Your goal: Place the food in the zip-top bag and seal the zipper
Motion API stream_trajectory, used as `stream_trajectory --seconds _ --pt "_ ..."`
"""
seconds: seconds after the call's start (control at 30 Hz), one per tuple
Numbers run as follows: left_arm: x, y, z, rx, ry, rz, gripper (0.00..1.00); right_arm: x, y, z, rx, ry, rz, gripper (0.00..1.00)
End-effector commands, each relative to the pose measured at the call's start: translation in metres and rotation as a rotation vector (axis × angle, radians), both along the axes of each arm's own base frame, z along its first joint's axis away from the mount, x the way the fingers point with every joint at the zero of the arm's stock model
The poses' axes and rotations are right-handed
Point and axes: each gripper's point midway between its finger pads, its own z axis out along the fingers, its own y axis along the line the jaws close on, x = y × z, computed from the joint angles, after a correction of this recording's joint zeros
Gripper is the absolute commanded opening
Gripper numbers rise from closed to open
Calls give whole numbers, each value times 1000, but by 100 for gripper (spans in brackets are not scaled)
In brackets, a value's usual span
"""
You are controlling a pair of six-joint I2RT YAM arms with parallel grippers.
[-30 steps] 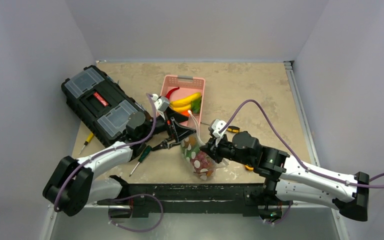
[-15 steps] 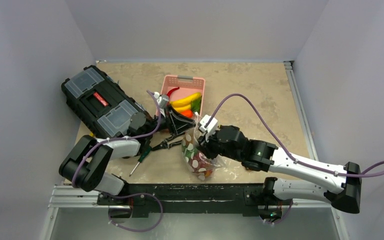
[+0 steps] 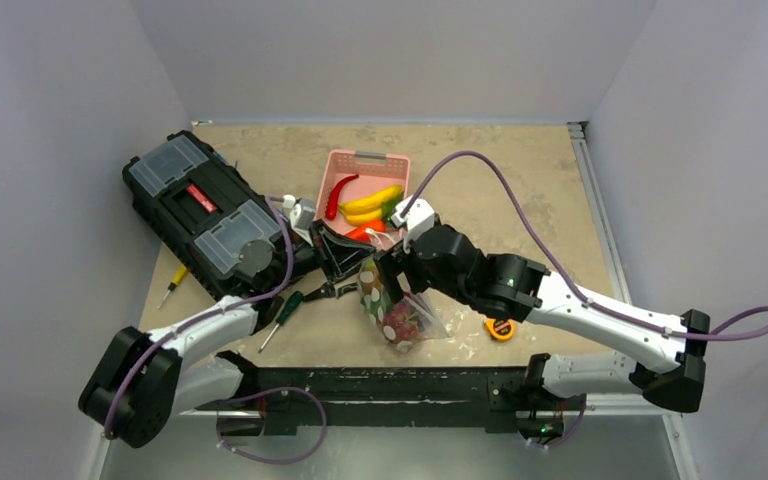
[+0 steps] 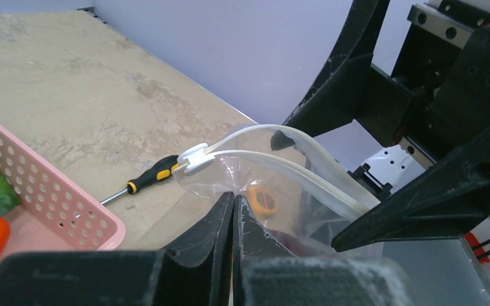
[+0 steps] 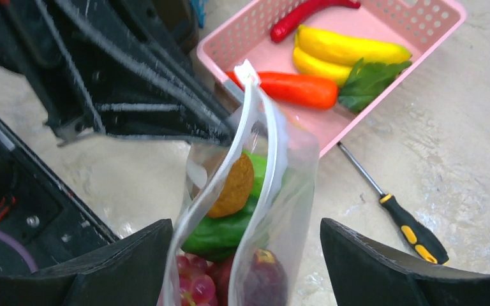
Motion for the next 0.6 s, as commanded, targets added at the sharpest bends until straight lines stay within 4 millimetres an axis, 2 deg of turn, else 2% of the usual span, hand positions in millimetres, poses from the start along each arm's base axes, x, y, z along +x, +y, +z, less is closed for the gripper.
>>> stream_trajectory --seconds 0.0,0.2,0.43,0.57 --pt "8 11 -1 66 -6 96 0 17 9 39 96 -8 -122 84" --pt "2 18 6 83 0 117 0 22 39 55 131 5 -79 84" --pt "-2 26 -1 130 32 149 0 36 38 32 -8 -35 -107 60" --pt "-2 29 2 135 43 169 0 29 47 33 -31 -60 -115 60"
